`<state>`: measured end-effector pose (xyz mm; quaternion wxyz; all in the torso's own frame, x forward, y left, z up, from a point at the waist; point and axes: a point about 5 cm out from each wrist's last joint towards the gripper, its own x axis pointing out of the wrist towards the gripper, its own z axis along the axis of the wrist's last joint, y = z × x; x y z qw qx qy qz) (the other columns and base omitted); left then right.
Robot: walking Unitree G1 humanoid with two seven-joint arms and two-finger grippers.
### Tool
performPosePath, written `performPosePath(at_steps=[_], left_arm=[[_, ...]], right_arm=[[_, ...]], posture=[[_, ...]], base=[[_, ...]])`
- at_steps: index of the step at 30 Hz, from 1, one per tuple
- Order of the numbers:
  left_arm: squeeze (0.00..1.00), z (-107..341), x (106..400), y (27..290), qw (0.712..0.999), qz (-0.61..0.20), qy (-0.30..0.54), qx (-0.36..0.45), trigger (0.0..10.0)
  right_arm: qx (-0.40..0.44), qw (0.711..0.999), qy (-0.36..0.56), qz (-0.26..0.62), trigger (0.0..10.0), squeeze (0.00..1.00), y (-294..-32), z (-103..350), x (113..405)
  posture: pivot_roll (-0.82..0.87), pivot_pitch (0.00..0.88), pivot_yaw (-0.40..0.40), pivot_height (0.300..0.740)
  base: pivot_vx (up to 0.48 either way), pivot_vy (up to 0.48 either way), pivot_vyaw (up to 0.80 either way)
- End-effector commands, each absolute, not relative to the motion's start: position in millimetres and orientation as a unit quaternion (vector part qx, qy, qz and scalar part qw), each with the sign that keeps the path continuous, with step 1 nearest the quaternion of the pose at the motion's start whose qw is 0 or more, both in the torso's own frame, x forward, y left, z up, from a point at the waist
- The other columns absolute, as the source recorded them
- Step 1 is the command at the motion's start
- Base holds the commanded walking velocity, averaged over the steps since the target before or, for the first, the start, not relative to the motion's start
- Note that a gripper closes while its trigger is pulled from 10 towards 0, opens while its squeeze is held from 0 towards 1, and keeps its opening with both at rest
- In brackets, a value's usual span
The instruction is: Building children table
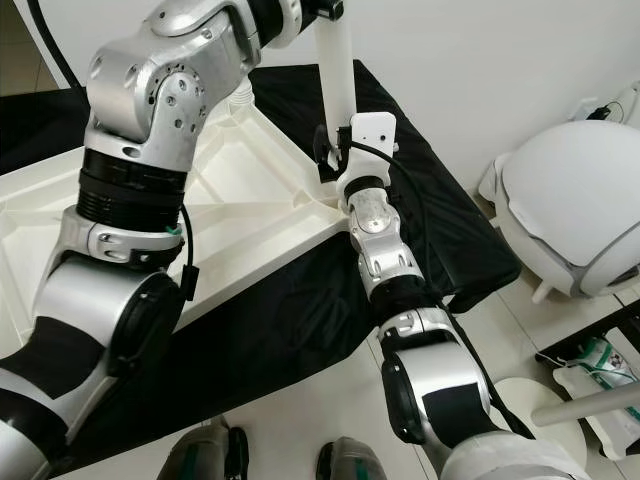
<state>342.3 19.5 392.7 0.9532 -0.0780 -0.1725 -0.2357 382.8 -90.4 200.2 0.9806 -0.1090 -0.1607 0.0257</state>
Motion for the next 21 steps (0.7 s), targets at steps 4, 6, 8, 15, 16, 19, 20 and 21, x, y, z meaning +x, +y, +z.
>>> performPosePath(at_steps=[4, 6, 8, 15, 16, 19, 20, 21], left_arm=[[0.0, 399, 342, 20, 0.959, -0.209, -0.175, -0.078, 10.0], [0.0, 400, 342, 19, 0.959, -0.21, -0.175, -0.078, 10.0], [0.0, 401, 341, 18, 0.958, -0.211, -0.176, -0.078, 10.0], [0.0, 402, 340, 16, 0.958, -0.212, -0.175, -0.081, 10.0], [0.0, 403, 340, 15, 0.958, -0.211, -0.175, -0.083, 10.0], [0.0, 403, 339, 13, 0.958, -0.212, -0.174, -0.084, 10.0], [0.0, 403, 339, 13, 0.958, -0.213, -0.174, -0.085, 10.0], [0.0, 403, 339, 13, 0.958, -0.213, -0.174, -0.085, 10.0]], right_arm=[[-0.121, 0.977, -0.172, -0.026, 10.0, 0.0, -78, 204, 385], [-0.121, 0.974, -0.184, -0.052, 10.0, 0.0, -76, 208, 385], [-0.121, 0.973, -0.187, -0.058, 10.0, 0.0, -74, 209, 385], [-0.118, 0.969, -0.204, -0.072, 10.0, 0.0, -70, 213, 385], [-0.114, 0.969, -0.206, -0.08, 10.0, 0.0, -69, 215, 385], [-0.115, 0.965, -0.213, -0.103, 10.0, 0.0, -70, 221, 388], [-0.118, 0.963, -0.217, -0.113, 10.0, 0.0, -71, 223, 388], [-0.118, 0.963, -0.217, -0.113, 10.0, 0.0, -71, 223, 388]], posture=[[0.0, 0.002, -0.023, 0.74], [0.0, 0.003, -0.027, 0.74], [0.0, 0.001, -0.028, 0.74], [0.0, 0.0, -0.029, 0.74], [0.0, 0.001, -0.029, 0.74], [0.0, 0.003, -0.028, 0.74], [0.0, 0.003, -0.028, 0.74], [0.0, 0.003, -0.028, 0.74]], base=[[0.0, 0.0, 0.0], [0.0, 0.0, 0.0], [0.0, 0.0, 0.0], [0.0, 0.0, 0.0], [0.0, 0.0, 0.0], [0.0, 0.0, 0.0], [0.0, 0.0, 0.0], [0.0, 0.0, 0.0]])
